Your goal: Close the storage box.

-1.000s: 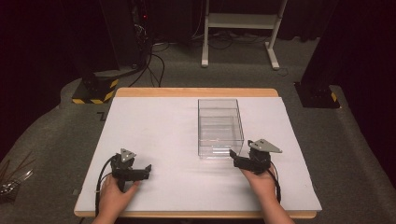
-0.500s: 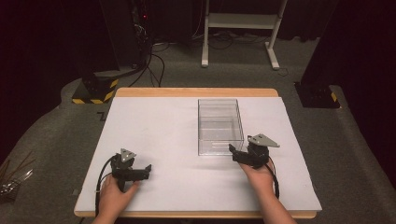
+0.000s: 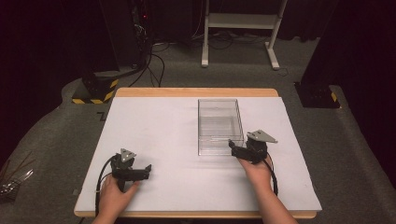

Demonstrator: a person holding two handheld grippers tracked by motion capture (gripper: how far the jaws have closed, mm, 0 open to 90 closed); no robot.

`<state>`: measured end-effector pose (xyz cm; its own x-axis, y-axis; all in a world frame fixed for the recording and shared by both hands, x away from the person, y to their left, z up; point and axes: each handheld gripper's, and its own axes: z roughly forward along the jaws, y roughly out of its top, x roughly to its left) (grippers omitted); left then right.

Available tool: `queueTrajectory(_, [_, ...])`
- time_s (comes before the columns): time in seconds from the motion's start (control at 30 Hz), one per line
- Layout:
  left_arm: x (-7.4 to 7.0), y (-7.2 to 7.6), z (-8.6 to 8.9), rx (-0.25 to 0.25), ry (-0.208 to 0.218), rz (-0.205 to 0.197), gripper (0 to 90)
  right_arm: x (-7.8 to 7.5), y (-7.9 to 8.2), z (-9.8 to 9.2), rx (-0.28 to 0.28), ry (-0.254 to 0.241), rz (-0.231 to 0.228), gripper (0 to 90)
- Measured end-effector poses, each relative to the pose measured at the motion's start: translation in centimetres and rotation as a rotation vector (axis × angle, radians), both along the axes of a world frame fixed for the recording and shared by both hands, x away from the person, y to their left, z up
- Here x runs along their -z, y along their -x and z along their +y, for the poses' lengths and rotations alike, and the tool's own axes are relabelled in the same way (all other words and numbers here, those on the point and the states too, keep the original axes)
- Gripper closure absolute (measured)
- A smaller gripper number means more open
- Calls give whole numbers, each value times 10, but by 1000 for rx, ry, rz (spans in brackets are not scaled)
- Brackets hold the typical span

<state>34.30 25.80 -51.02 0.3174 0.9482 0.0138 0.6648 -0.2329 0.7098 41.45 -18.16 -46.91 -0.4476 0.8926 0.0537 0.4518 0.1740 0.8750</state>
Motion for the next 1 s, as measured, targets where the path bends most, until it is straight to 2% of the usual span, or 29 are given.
queueTrajectory(0.5, [0, 0, 0, 0, 1, 1, 15, 0, -1, 0, -7, -3, 24, 161])
queueTrajectory(1.0, [0, 0, 0, -2, 3, 0, 15, -4, 7, -4, -15, 0, 19, 157])
